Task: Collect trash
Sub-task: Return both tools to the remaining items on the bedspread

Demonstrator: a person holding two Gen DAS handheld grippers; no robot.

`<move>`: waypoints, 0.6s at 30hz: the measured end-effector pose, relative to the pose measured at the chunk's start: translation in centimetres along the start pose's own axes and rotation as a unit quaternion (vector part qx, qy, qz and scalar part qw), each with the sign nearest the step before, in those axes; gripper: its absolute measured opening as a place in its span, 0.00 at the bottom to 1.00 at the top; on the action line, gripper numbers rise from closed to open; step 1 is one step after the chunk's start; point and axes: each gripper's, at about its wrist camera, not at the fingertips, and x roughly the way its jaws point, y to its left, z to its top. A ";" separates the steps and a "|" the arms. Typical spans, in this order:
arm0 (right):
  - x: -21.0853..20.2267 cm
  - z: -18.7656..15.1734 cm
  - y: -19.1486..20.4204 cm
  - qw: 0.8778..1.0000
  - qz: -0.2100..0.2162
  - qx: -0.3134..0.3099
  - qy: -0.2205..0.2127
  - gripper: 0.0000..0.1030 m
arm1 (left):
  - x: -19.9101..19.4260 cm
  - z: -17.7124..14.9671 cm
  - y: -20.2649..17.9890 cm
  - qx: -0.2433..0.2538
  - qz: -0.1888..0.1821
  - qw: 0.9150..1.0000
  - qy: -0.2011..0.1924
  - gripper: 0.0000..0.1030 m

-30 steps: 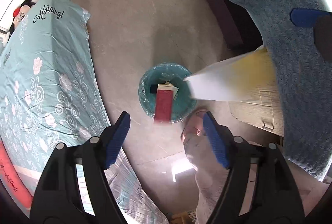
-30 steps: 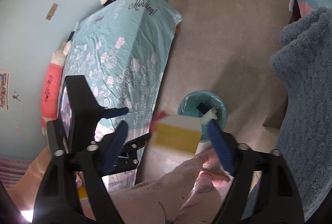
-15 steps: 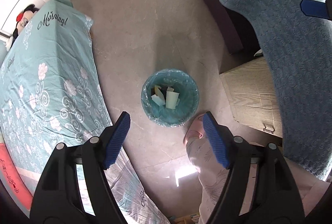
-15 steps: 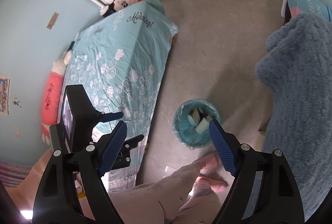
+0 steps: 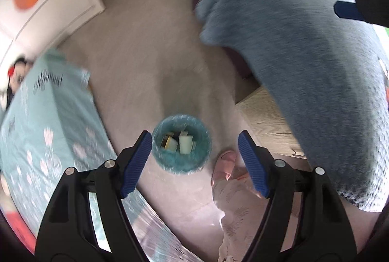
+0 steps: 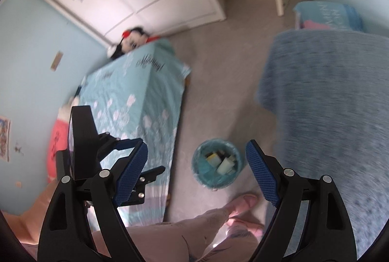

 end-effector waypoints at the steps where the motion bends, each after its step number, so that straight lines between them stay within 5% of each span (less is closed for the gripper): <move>1: -1.4 -0.3 -0.8 1.000 -0.005 0.010 -0.014 0.80 | -0.4 0.6 -1.2 0.017 -0.003 1.000 -0.006 0.73; 9: -12.0 -5.1 -7.0 0.986 -0.068 0.092 -0.118 0.85 | -1.7 4.9 -11.3 0.156 -0.035 0.987 -0.032 0.75; 18: -22.1 -14.2 -13.3 0.948 -0.147 0.198 -0.199 0.85 | -3.1 7.0 -22.2 0.275 -0.071 0.957 -0.061 0.78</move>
